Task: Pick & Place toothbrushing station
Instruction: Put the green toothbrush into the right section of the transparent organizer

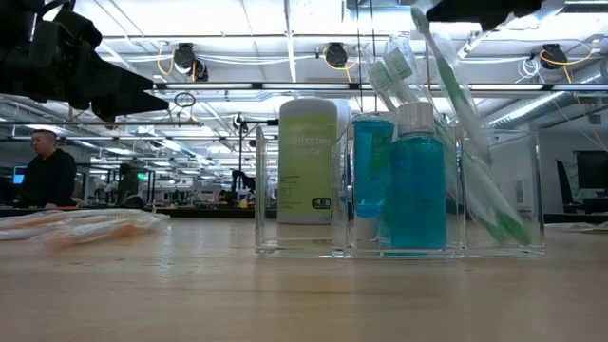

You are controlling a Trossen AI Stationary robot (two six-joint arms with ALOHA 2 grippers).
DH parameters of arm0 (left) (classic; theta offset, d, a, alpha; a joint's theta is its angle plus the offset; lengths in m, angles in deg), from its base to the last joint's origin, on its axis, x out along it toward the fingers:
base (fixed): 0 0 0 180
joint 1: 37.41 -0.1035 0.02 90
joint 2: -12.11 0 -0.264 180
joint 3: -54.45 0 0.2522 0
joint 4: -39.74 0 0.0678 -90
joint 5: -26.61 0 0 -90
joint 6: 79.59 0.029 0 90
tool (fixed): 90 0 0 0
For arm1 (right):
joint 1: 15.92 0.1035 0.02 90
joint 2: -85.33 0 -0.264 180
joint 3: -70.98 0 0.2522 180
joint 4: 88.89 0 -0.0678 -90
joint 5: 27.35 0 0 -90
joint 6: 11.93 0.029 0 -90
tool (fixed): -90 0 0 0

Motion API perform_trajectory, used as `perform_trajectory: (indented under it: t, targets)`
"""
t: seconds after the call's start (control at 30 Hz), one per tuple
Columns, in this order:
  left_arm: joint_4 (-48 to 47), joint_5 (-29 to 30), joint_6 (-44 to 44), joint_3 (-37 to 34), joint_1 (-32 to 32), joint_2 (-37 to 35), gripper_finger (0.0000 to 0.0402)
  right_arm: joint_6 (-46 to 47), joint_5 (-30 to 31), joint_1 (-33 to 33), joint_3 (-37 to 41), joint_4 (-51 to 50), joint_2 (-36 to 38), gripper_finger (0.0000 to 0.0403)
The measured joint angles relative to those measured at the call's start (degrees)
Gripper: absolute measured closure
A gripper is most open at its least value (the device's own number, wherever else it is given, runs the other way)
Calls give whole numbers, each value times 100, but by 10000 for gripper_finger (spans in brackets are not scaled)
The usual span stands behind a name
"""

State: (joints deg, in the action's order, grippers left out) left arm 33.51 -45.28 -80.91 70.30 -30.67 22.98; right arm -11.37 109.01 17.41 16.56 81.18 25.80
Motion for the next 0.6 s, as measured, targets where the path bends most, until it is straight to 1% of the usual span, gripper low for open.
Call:
perform_trajectory:
  t: [0.23,0.3,0.43,0.5,0.6]
  targets:
    - [2,2,0,0,1,0,176,-1194,-13,281,-2,1332,46,403]
    - [0,2,0,-2,1,-1,176,-1370,-234,333,-4,1652,46,403]
    - [2,2,0,0,-1,-1,176,-1244,-1144,355,-7,1936,-8,403]
    - [2,2,0,0,0,1,176,-1156,-1340,355,-7,2046,-100,403]
    - [2,1,0,0,1,-2,176,-1128,-1353,355,-7,2237,-262,403]
